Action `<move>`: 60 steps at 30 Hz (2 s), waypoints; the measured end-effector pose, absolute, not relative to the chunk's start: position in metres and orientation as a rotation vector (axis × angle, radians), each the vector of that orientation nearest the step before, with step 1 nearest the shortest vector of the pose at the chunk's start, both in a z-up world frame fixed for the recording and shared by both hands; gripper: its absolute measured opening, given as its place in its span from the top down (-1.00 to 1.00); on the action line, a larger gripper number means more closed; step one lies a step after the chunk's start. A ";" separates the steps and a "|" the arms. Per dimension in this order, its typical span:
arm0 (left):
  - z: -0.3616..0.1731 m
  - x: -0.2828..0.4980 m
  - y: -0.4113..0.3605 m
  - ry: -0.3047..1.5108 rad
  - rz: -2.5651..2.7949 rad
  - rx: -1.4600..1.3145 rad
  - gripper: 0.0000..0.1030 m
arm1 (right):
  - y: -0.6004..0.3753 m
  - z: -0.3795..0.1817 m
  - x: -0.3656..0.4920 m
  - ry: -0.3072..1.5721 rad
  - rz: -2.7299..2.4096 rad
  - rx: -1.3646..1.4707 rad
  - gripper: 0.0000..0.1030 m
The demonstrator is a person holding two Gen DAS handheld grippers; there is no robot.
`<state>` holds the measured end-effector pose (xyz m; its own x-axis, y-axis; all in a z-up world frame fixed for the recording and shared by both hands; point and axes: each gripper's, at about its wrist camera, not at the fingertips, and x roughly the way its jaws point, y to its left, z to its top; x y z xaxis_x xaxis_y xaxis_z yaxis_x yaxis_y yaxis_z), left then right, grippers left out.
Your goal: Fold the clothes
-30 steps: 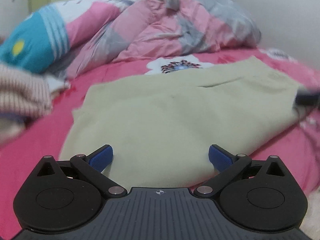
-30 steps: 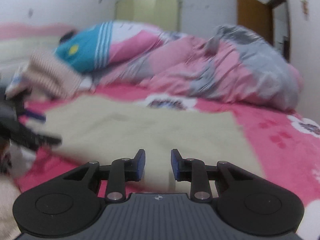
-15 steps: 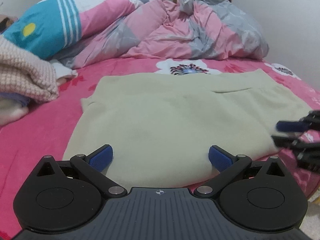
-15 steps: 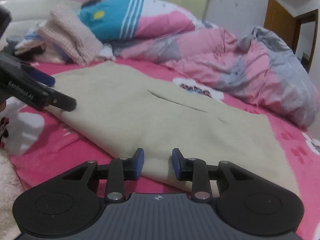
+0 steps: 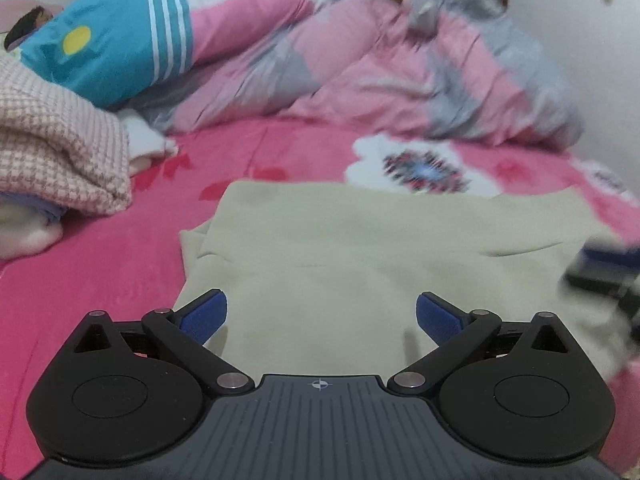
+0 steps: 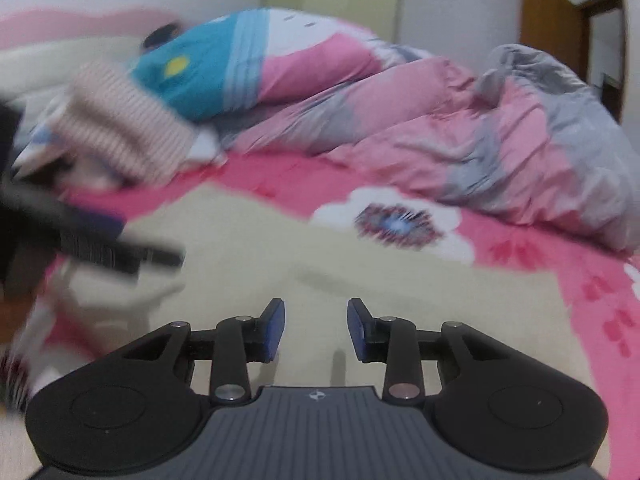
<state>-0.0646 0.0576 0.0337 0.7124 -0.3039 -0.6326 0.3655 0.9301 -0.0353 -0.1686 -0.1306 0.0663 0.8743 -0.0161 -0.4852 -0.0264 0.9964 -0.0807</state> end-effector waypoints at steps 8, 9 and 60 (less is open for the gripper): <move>0.021 -0.054 0.048 0.761 -0.308 0.132 -1.00 | -0.150 0.028 -0.118 0.637 -0.042 -0.118 0.07; 0.021 -0.053 0.048 0.766 -0.305 0.132 -1.00 | -0.151 0.036 -0.117 0.628 -0.048 -0.113 0.07; 0.028 -0.057 0.024 0.794 -0.174 0.260 -1.00 | -0.200 0.028 -0.156 0.656 -0.290 0.042 -0.99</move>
<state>-0.0570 0.0235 0.0277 0.6894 -0.0568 -0.7221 0.2507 0.9540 0.1644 -0.1556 -0.2004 0.0282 0.7539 -0.2521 -0.6067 0.2787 0.9590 -0.0522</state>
